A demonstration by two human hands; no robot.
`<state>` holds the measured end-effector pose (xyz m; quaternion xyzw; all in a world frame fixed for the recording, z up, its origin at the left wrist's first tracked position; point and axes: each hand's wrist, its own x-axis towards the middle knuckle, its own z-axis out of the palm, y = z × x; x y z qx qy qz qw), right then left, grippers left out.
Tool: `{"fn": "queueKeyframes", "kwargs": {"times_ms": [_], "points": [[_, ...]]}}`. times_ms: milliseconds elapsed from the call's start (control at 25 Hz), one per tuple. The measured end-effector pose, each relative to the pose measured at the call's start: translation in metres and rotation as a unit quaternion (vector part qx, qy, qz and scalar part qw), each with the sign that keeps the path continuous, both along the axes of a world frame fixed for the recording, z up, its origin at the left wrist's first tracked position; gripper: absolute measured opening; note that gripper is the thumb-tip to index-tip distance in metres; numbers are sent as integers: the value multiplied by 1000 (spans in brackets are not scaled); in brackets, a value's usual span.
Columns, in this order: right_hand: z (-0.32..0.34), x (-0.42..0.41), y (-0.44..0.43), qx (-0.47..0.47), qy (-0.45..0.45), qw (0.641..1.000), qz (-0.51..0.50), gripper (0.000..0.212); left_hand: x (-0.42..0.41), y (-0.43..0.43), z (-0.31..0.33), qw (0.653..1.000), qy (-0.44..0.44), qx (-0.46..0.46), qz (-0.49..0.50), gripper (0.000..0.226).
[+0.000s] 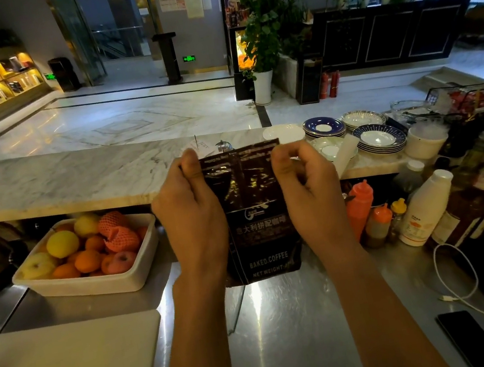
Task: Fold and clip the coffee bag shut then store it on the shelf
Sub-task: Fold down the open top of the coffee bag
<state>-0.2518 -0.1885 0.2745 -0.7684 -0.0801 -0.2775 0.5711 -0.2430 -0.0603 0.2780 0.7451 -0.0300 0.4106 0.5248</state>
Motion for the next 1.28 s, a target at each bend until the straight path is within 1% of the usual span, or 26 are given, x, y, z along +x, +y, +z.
{"fn": "queueKeyframes", "kwargs": {"times_ms": [40,120,200,280,320,400,440,520,600,680,760,880,1040,1200,1280], "points": [[-2,0,-1,-7,6,1000,8,29,2,3,0,1000,0,3,9,46],[-5,2,0,-39,-24,999,-23,30,4,5,1,1000,1,-7,-12,46],[-4,5,2,-32,-49,996,-74,33,2,4,1,994,2,-55,-99,40],[-1,8,-2,-13,-66,989,-129,34,-1,2,-1,968,44,-104,-223,17],[0,8,-5,-6,-74,986,-150,34,-3,1,-3,955,67,-107,-267,10],[4,7,-9,11,-72,985,-159,31,-1,2,-11,949,70,-89,-294,19],[5,6,-9,17,-62,988,-144,29,1,3,-13,954,57,-84,-283,19],[4,4,-8,23,-25,996,-81,26,4,5,-16,962,40,-88,-255,16],[0,2,-7,24,23,999,-16,25,6,6,-17,963,46,-107,-244,14],[-3,3,-6,12,36,999,7,25,5,9,-19,963,46,-103,-245,14],[-4,3,-6,19,23,1000,9,22,3,12,-19,959,53,-96,-261,16],[-1,3,-11,66,24,997,38,13,0,19,-16,936,87,-114,-321,20],[3,1,-15,107,49,990,81,21,-4,29,-15,909,115,-122,-381,27],[4,3,-15,132,74,984,97,24,-6,39,-16,886,138,-130,-424,27],[1,5,-12,135,77,983,96,26,-5,43,-17,884,136,-133,-428,26]]}}
